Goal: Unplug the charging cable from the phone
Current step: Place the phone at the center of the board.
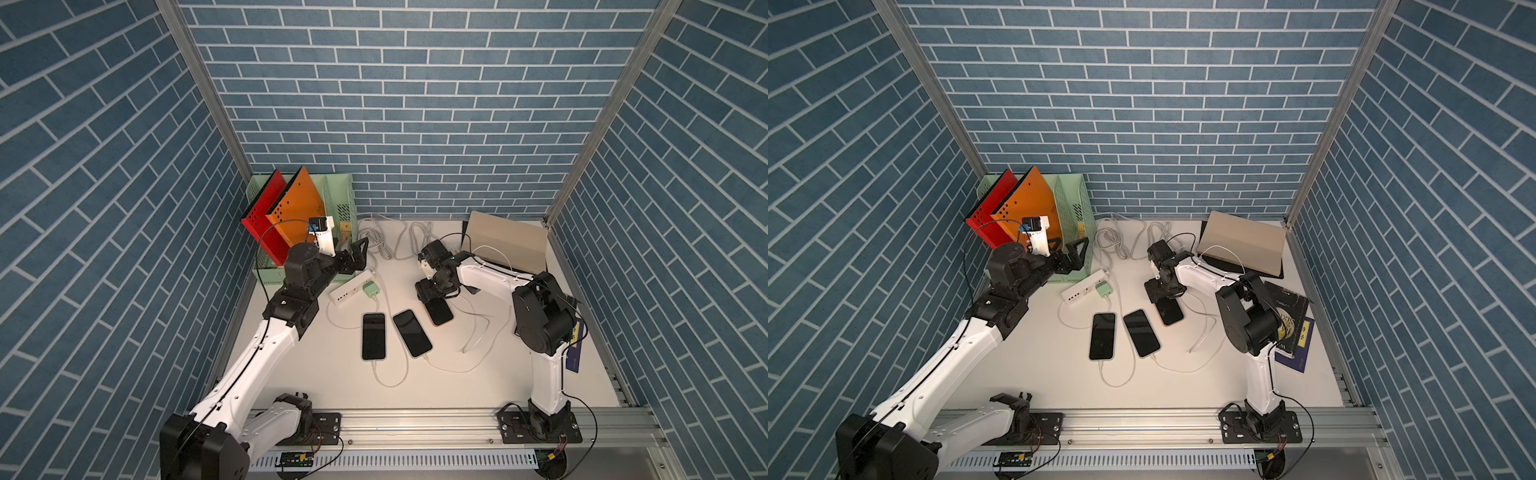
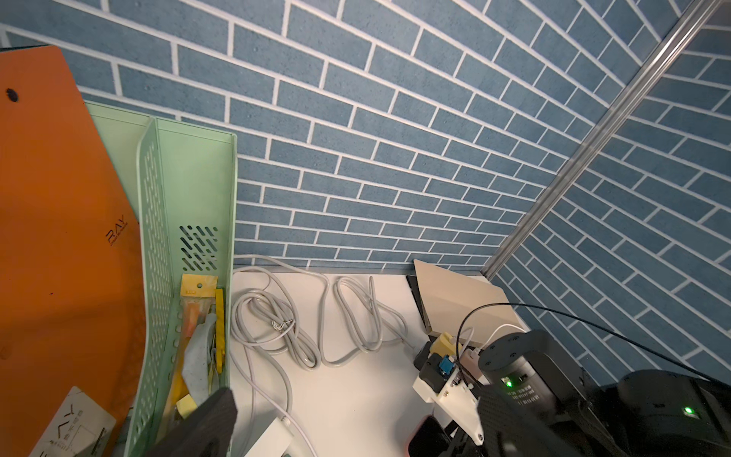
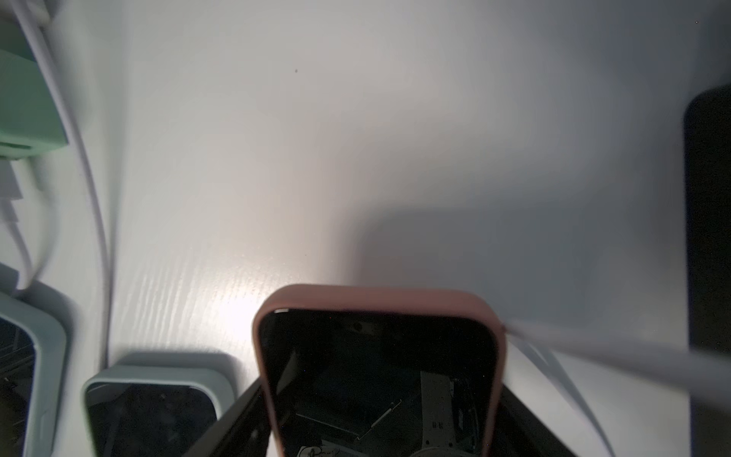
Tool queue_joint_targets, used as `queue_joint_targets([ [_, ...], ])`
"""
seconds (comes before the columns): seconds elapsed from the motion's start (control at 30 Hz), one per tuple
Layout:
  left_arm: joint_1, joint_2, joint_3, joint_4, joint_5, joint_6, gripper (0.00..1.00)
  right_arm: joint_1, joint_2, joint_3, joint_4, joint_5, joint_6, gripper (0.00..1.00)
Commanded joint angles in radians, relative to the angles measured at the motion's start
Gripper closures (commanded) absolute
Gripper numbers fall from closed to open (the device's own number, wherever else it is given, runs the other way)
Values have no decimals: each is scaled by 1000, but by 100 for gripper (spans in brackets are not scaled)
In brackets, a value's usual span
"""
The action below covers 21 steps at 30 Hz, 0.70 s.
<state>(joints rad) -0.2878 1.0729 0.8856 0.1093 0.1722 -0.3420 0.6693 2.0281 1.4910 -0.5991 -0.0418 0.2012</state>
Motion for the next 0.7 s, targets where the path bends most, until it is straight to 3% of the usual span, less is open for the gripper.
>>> queue_joint_targets([
  [0.0, 6, -24, -21, 6, -56, -15, 0, -2, 17, -19, 3, 34, -3, 96],
  [0.3, 10, -23, -20, -17, -64, -7, 0, -2, 17, -46, 27, 42, 9, 89],
  [0.4, 17, -20, -23, -12, -63, -33, 0, -2, 8, -48, 28, 44, 12, 81],
  [0.53, 31, -19, -31, -1, -62, -57, 0, -3, -16, -53, 28, 45, 13, 64],
  [0.67, 37, -22, -34, 3, -66, -61, 0, 1, -43, -55, 29, 44, 16, 39],
])
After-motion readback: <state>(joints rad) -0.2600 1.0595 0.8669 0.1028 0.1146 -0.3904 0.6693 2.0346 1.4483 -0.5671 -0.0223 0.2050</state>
